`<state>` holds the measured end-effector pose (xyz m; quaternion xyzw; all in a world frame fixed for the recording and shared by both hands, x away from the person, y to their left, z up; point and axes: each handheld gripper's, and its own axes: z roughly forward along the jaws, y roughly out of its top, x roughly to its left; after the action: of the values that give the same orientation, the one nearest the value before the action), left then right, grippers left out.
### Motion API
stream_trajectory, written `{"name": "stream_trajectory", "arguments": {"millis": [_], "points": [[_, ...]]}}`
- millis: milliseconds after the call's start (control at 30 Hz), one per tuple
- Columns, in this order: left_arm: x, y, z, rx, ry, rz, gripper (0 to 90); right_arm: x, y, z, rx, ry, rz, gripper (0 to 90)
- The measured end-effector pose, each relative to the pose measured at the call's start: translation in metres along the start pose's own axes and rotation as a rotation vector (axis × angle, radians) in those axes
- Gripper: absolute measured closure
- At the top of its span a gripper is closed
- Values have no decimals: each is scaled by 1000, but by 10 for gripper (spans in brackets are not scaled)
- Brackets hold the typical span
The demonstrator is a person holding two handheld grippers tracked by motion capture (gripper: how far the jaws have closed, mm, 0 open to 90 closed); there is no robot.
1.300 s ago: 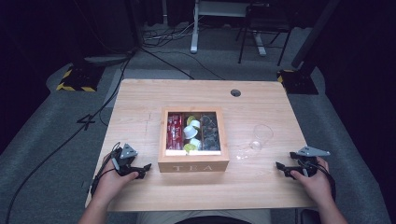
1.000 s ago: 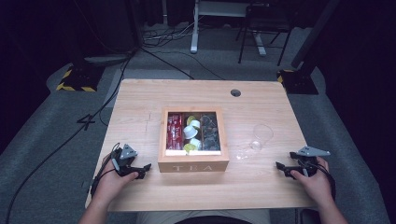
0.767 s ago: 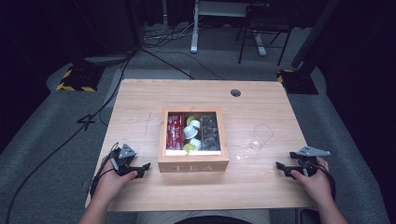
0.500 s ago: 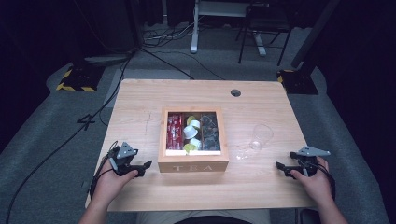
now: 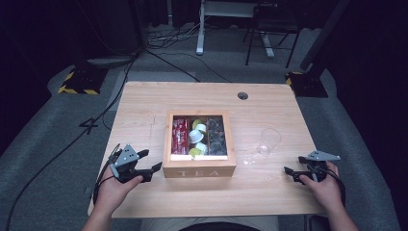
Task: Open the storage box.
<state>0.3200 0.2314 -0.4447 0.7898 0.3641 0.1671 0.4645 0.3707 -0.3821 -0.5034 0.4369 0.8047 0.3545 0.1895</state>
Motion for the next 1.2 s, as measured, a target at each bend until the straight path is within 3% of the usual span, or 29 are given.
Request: {"name": "stream_trajectory", "arguments": {"millis": [67,233,267,300,467,733,967,1000,1200], "points": [[-5,3,-2,-5,-21,-2,293,0,0,0,0,1,0,168],[-13,0,1,37,-80,-28,309,0,0,0,0,2,-3,168],[-15,-4,7,90,-116,-35,319,0,0,0,0,2,-3,168],[-14,-6,10,100,-118,-37,337,0,0,0,0,1,-3,168],[-14,-9,16,122,-120,-17,464,0,0,0,0,2,-3,168],[-17,-7,15,109,-113,32,637,-1,0,0,0,2,-3,168],[-17,-7,14,126,-104,60,695,-1,0,0,0,2,-4,168],[-18,-6,14,133,-88,79,699,-1,0,0,0,2,-4,167],[-20,-5,13,128,-76,92,699,-1,0,0,0,4,-4,168]]}}
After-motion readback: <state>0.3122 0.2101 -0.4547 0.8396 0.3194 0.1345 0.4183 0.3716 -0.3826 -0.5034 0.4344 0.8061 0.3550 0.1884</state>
